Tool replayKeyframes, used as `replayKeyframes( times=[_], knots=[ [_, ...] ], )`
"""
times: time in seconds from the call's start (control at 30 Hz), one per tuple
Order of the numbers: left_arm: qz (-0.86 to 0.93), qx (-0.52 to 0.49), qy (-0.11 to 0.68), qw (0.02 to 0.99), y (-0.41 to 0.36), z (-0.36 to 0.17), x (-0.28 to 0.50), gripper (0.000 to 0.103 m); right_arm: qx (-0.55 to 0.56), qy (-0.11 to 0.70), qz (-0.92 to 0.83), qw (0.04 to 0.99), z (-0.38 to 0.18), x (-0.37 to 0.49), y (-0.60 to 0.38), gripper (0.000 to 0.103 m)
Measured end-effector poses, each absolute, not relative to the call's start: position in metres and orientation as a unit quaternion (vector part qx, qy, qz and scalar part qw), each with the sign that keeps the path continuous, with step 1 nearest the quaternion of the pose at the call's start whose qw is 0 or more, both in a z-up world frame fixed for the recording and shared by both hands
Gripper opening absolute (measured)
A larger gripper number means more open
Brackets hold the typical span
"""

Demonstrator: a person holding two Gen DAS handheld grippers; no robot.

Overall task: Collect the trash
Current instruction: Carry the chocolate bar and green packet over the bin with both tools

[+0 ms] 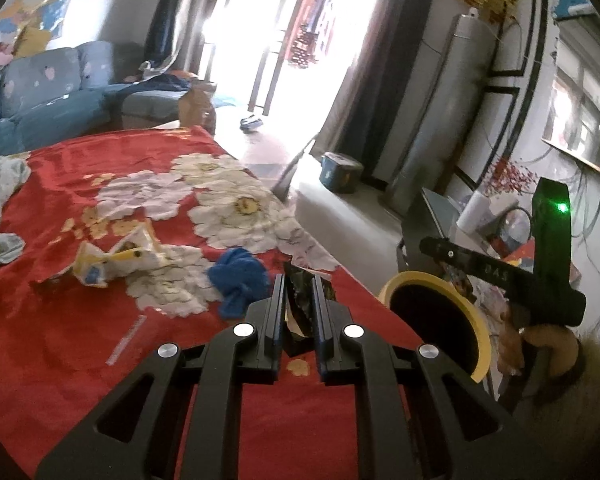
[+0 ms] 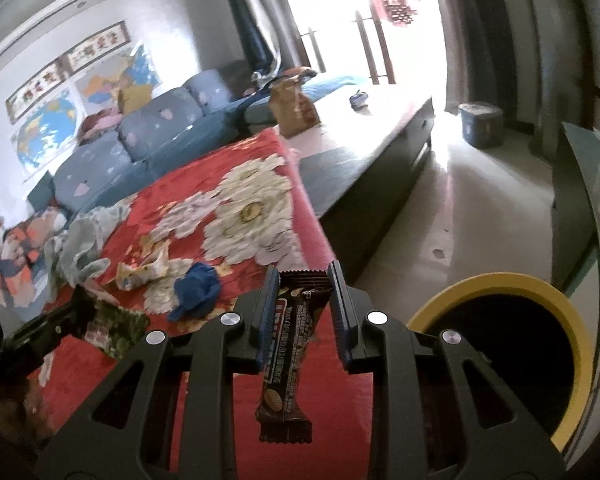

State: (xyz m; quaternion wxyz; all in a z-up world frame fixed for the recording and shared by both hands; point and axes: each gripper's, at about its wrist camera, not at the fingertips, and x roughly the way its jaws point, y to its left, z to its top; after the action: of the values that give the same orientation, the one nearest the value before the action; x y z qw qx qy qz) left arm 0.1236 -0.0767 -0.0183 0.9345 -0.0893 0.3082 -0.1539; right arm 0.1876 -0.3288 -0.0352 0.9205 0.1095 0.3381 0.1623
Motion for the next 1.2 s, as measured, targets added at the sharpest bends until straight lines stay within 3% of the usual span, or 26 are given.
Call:
replayKeyframes(
  times=[1.2],
  knots=[
    [-0.277, -0.01, 0.338, 0.899, -0.216, -0.046, 0.139, 0.011, 0.192, 0.34, 0.037, 0.92, -0.072, 0.18, -0.442, 0.019]
  ],
)
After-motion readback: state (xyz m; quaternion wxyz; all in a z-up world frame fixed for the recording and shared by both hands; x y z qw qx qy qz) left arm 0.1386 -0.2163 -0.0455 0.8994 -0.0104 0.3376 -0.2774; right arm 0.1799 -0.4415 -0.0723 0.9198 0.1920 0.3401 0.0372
